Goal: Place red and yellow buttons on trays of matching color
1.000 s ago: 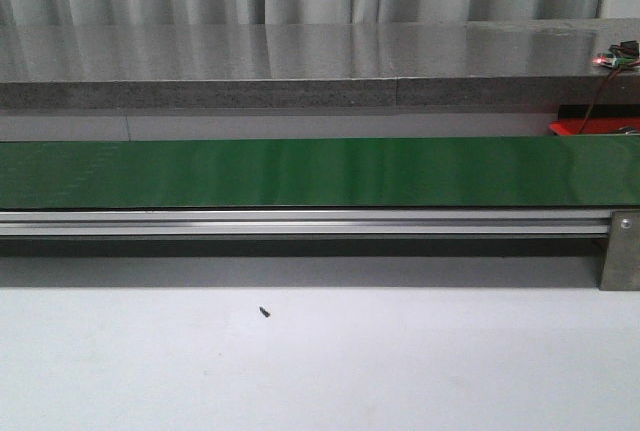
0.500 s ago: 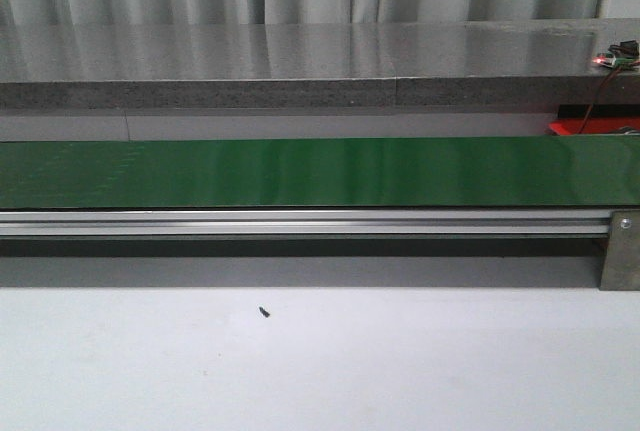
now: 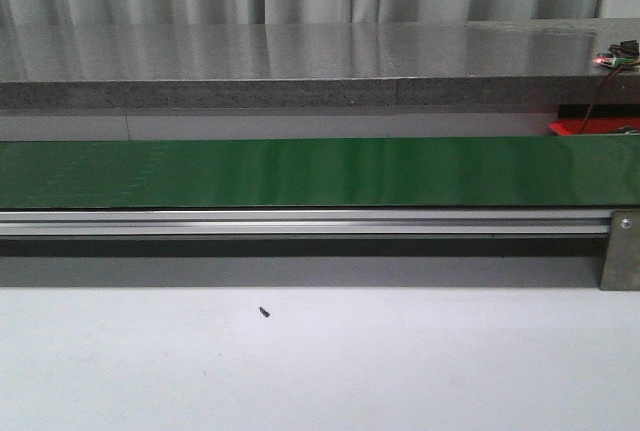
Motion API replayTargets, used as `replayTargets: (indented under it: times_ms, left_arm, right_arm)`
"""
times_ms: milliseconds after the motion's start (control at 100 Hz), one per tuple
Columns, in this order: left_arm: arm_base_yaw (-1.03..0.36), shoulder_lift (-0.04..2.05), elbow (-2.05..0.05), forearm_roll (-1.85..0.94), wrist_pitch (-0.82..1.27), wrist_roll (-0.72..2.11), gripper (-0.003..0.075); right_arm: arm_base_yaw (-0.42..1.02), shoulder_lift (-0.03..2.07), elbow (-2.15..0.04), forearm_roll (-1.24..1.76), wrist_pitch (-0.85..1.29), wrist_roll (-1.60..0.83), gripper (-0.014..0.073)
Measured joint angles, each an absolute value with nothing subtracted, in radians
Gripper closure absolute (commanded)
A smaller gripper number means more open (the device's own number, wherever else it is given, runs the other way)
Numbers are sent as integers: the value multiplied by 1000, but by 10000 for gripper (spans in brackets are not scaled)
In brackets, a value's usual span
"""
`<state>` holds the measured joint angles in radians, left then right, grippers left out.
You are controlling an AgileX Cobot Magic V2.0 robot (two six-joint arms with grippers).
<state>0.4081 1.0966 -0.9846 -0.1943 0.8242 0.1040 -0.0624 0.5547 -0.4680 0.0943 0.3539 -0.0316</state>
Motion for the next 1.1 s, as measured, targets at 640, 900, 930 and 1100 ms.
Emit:
replayTargets:
  times_ms: [640,900,930,1100]
  left_arm:
    - [434,1577,-1344,-196,833,96,195]
    - [434,1773,-1513,-198,929,21,206]
    - [434,1796,-1531,-198,941,15,206]
    - [434,1925,-1635,-196,983,-14,206]
  right_arm:
    - [-62,555,-468,94,354,-32,651]
    - [-62,555,-468,94,354,-32,651]
    - [-62,555,-468,94,354,-32,651]
    - [-62,555,-468,94,354,-32,651]
